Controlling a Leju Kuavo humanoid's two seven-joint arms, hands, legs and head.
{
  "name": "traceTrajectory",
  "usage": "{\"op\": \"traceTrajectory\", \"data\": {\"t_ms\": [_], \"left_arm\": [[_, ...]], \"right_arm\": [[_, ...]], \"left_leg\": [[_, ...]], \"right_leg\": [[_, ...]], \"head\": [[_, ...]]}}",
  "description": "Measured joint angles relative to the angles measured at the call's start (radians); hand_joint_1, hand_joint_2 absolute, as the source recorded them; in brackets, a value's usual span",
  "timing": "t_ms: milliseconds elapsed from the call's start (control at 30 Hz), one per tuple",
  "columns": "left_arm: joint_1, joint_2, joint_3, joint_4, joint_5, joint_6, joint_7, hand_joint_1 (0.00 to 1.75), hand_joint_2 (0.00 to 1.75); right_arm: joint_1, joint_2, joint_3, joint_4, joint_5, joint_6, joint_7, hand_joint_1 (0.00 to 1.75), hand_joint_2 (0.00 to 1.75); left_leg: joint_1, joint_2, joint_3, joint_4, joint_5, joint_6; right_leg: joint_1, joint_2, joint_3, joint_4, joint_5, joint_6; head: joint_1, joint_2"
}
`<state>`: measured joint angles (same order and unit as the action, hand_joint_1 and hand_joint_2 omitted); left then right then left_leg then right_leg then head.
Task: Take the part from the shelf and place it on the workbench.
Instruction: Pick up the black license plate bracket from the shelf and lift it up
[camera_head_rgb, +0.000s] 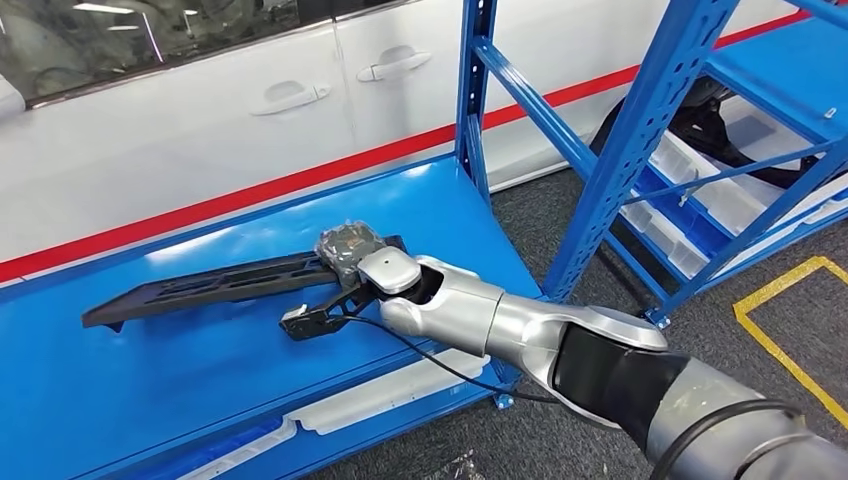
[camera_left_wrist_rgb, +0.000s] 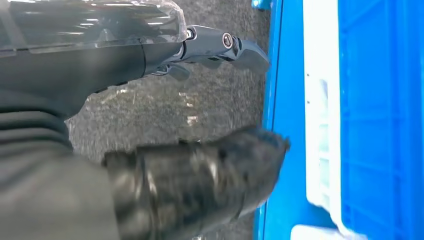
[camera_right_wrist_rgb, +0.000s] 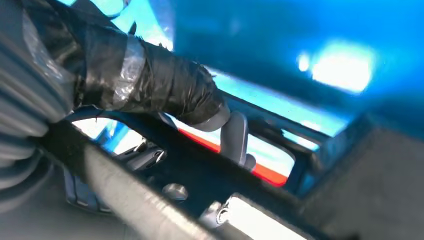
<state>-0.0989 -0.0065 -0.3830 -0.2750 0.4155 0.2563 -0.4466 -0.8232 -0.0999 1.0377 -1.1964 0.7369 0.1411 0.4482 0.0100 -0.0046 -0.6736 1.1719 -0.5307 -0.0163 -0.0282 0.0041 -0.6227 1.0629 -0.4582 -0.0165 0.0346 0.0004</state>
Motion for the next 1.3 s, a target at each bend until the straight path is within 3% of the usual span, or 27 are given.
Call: {"op": "traceTrajectory", "data": {"t_ms": [67,100,133,233,300,433,533,600,633,667,733,800,933,1000,1067,1100,1133,1167,1233,1300], "left_arm": [[0.001,0.0,0.0,0.0,0.004,0.001,0.004,0.0,1.75],[0.002,0.0,0.0,0.0,0.006,0.007,0.007,0.0,1.75],[0.003,0.0,0.0,0.0,0.007,0.014,0.011,0.0,1.75],[0.004,0.0,-0.001,0.0,0.015,0.027,0.015,0.0,1.75],[0.004,-0.001,-0.001,0.0,0.017,0.028,0.015,0.0,1.75],[0.01,-0.002,-0.002,0.0,0.021,0.032,0.015,0.0,1.75],[0.01,-0.005,-0.004,0.0,0.033,0.033,0.015,0.0,1.75],[0.011,-0.006,-0.005,0.0,0.042,0.028,0.015,0.0,1.75],[0.012,-0.007,-0.006,0.0,0.046,0.028,0.015,0.0,1.75],[0.013,-0.009,-0.007,0.0,0.049,0.032,0.015,0.0,1.75],[0.015,-0.013,-0.01,0.0,0.056,0.045,0.021,0.0,1.75],[0.017,-0.015,-0.012,0.002,0.066,0.064,0.038,0.0,1.75],[0.023,-0.015,-0.017,0.009,0.091,0.096,0.089,0.0,1.75],[0.026,-0.017,-0.019,0.01,0.094,0.102,0.105,0.0,1.75],[0.026,-0.019,-0.023,0.01,0.092,0.104,0.115,0.0,1.75],[0.026,-0.02,-0.025,0.01,0.091,0.104,0.118,0.0,1.75],[0.026,-0.02,-0.027,0.01,0.091,0.105,0.12,0.0,1.75],[0.025,-0.02,-0.027,0.01,0.091,0.107,0.122,0.0,1.75],[0.022,-0.02,-0.028,0.01,0.092,0.112,0.125,0.0,1.75],[0.018,-0.02,-0.029,0.01,0.093,0.117,0.126,0.0,1.75]], "right_arm": [[0.02,0.0,-0.018,-0.025,-0.036,-0.079,-0.018,1.75,1.75],[0.033,0.001,-0.029,-0.041,-0.07,-0.127,-0.036,1.75,1.75],[0.045,0.003,-0.042,-0.059,-0.109,-0.172,-0.056,1.75,1.75],[0.061,0.013,-0.084,-0.113,-0.189,-0.253,-0.095,1.75,1.75],[0.064,0.017,-0.109,-0.139,-0.199,-0.265,-0.1,1.75,1.75],[0.084,0.017,-0.142,-0.175,-0.259,-0.293,-0.121,1.75,1.75],[0.096,0.017,-0.166,-0.214,-0.39,-0.367,-0.169,1.75,1.75],[0.1,0.017,-0.178,-0.247,-0.48,-0.422,-0.194,1.75,1.75],[0.102,0.017,-0.184,-0.264,-0.526,-0.449,-0.206,1.75,1.75],[0.106,0.017,-0.189,-0.28,-0.574,-0.478,-0.221,1.75,1.75],[0.118,0.017,-0.203,-0.319,-0.69,-0.542,-0.272,1.75,1.75],[0.13,0.02,-0.22,-0.365,-0.824,-0.604,-0.338,1.75,1.75],[0.142,0.023,-0.243,-0.428,-1.025,-0.638,-0.411,1.75,1.75],[0.146,0.023,-0.245,-0.448,-1.083,-0.623,-0.429,1.75,1.75],[0.148,0.022,-0.245,-0.462,-1.12,-0.596,-0.447,1.75,1.75],[0.149,0.022,-0.245,-0.468,-1.134,-0.578,-0.453,1.75,1.75],[0.15,0.021,-0.245,-0.473,-1.145,-0.562,-0.458,1.75,1.75],[0.152,0.02,-0.245,-0.478,-1.155,-0.548,-0.461,1.75,1.75],[0.151,0.019,-0.245,-0.488,-1.166,-0.531,-0.465,1.75,1.75],[0.148,0.016,-0.245,-0.5,-1.168,-0.523,-0.467,1.75,1.75]], "left_leg": [[0.002,0.0,-0.057,0.117,-0.042,-0.006],[0.003,0.0,-0.069,0.138,-0.039,-0.006],[0.002,0.0,-0.063,0.119,-0.017,-0.004],[-0.002,0.0,0.022,-0.07,0.075,0.011],[-0.009,-0.002,0.052,-0.134,0.085,0.02],[-0.005,-0.001,0.064,-0.161,0.093,0.036],[-0.004,0.0,0.067,-0.169,0.097,0.049],[-0.007,0.001,0.067,-0.165,0.094,0.053],[-0.008,0.0,0.067,-0.161,0.091,0.054],[-0.007,-0.001,0.067,-0.157,0.088,0.053],[-0.008,-0.004,0.065,-0.142,0.077,0.047],[-0.012,-0.005,0.059,-0.126,0.07,0.037],[-0.011,-0.003,0.05,-0.11,0.058,0.023],[-0.007,-0.001,0.022,-0.036,0.004,0.012],[-0.003,-0.001,-0.023,0.085,-0.061,0.003],[-0.002,-0.001,-0.036,0.127,-0.076,0.002],[-0.002,-0.001,-0.034,0.136,-0.074,0.004],[-0.004,-0.001,-0.013,0.108,-0.055,0.009],[-0.01,-0.001,0.064,-0.022,-0.003,0.029],[-0.02,-0.001,0.117,-0.119,0.021,0.044]], "right_leg": [[0.001,0.001,-0.001,0.0,0.0,-0.002],[0.002,0.001,-0.001,0.0,-0.001,-0.002],[0.002,0.002,0.0,0.0,-0.002,-0.002],[0.003,0.005,0.004,-0.001,-0.005,0.001],[0.005,0.005,0.004,-0.006,-0.004,0.01],[0.007,0.002,-0.001,0.001,-0.016,0.031],[0.01,0.001,-0.068,0.147,-0.096,0.032],[0.01,0.001,-0.113,0.241,-0.122,0.032],[0.01,0.0,-0.114,0.242,-0.11,0.032],[0.009,0.0,-0.099,0.208,-0.083,0.033],[0.008,-0.002,-0.041,0.087,-0.028,0.031],[0.009,0.0,-0.007,0.018,-0.011,0.025],[0.007,0.004,-0.007,0.012,-0.005,0.008],[0.003,0.003,-0.01,0.01,0.001,-0.001],[0.004,0.002,-0.017,0.01,0.005,-0.006],[0.006,0.002,-0.02,0.01,0.007,-0.008],[0.008,0.002,-0.023,0.01,0.01,-0.009],[0.011,0.002,-0.025,0.01,0.013,-0.01],[0.015,0.002,-0.026,0.009,0.018,-0.009],[0.016,0.0,-0.03,0.007,0.026,-0.001]], "head": [[0.0,0.0],[0.0,0.0],[0.0,0.0],[0.0,0.0],[0.0,0.0],[0.001,0.0],[0.001,0.0],[0.001,0.0],[0.002,0.0],[0.002,0.0],[0.002,0.0],[0.001,0.0],[0.001,0.0],[0.0,0.0],[0.0,0.0],[0.0,0.0],[0.0,0.0],[0.0,0.0],[0.0,0.0],[0.0,0.0]]}}
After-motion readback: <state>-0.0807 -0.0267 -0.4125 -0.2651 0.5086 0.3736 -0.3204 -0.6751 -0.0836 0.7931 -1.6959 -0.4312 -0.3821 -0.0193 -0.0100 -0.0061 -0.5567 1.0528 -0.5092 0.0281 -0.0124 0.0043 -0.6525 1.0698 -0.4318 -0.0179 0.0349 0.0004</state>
